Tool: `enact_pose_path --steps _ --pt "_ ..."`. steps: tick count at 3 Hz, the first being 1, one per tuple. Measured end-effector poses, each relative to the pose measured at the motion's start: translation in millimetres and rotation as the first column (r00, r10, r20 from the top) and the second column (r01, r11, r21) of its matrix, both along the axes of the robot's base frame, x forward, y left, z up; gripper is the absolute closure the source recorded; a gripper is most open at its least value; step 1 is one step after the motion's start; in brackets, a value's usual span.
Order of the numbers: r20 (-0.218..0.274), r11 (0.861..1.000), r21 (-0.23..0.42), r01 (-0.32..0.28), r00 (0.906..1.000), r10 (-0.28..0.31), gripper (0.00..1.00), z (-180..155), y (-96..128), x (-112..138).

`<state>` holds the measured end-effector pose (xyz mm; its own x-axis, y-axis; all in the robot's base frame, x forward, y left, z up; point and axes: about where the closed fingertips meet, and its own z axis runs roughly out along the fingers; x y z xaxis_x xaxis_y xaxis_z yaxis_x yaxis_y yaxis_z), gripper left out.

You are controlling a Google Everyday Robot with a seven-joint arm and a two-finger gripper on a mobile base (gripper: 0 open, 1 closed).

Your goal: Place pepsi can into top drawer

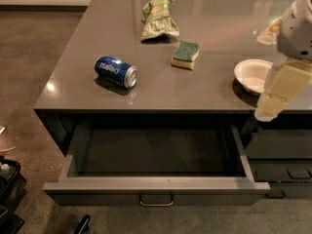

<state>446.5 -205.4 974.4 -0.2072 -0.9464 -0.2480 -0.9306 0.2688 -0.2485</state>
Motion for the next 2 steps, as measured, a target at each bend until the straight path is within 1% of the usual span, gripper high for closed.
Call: enact_pose_path --steps 1,2 --pt "-0.004 0.994 0.085 -0.062 0.9981 0.062 0.0 -16 47 30" --pt "-0.006 0.981 0.162 -0.111 0.9935 0.114 0.0 -29 91 64"
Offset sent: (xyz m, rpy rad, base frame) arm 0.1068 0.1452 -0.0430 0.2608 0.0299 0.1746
